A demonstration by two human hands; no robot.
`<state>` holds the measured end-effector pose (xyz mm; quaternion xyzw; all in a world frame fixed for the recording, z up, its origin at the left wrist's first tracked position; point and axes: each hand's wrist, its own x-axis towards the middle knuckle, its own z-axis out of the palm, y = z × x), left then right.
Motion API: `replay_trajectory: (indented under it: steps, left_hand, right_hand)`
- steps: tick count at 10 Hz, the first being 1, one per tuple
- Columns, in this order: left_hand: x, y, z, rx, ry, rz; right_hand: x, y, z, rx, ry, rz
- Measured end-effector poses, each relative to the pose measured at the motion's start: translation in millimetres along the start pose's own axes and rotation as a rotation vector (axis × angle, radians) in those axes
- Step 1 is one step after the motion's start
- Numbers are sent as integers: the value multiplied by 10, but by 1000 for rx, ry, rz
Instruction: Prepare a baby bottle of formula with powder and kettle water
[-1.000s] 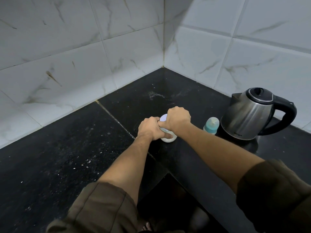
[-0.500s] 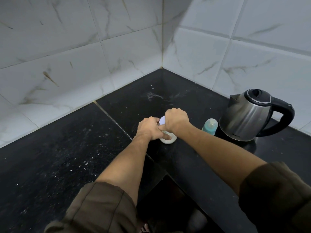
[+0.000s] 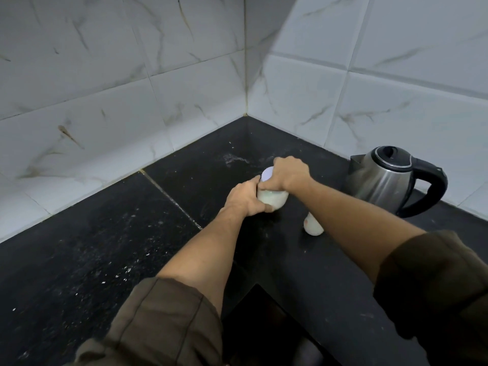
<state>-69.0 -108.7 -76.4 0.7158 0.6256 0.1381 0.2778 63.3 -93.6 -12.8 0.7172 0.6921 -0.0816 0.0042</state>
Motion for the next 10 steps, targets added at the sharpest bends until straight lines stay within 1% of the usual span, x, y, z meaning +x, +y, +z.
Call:
replay_trajectory:
  steps: [1,2,4,8,9,10]
  left_hand:
    - [212,267,-9,-26,20,42]
    - [360,443,32,-20,-5,68]
    - [713,694,179,22,-15,131]
    - [962,743,346,69,-1,158]
    - [917,798,360,90,63,191]
    - [912,829,348,122,114,248]
  right_hand:
    - [179,288,-204,9,-17,69]
    - [282,479,-248,-2,-41,104]
    - [481,870,-162,-24,-55,169]
    - [635,1086,59,-54,-100,214]
    - [620,1119,149,-67,-91,198]
    - [600,1124,161,-18,-39,190]
